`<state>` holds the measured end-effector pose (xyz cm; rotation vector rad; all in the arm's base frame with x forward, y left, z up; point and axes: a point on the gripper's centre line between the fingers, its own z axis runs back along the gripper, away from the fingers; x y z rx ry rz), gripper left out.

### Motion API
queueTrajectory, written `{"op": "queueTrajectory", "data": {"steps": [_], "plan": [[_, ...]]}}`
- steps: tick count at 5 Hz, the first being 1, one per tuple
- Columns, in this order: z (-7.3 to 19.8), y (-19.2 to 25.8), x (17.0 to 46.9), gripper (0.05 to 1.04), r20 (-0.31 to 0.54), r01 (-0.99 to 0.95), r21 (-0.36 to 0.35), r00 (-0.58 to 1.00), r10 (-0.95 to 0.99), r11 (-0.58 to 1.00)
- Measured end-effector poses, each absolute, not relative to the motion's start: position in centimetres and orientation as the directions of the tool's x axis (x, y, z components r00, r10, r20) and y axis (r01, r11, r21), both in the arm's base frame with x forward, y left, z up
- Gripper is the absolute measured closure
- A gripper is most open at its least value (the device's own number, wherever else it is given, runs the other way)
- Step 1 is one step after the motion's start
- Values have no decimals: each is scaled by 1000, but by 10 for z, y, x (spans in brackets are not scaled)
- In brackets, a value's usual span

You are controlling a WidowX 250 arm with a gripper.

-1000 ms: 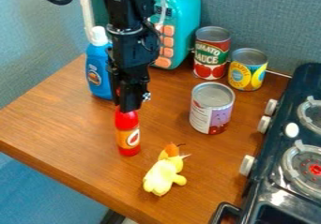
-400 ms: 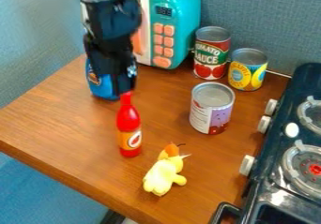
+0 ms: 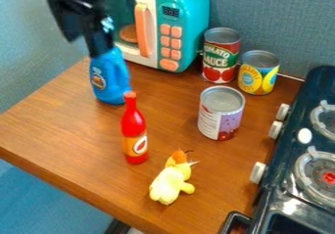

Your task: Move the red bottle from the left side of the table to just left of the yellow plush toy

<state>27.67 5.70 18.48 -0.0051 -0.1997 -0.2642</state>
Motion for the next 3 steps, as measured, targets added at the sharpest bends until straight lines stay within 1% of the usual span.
{"op": "queueTrajectory", "data": {"steps": [1,2,3], "plan": [[190,93,297,83,203,153,-9,968,-148,988],[194,111,321,83,206,121,-27,972,-113,992],[192,121,333,83,164,61,-17,985,-58,998]]}}
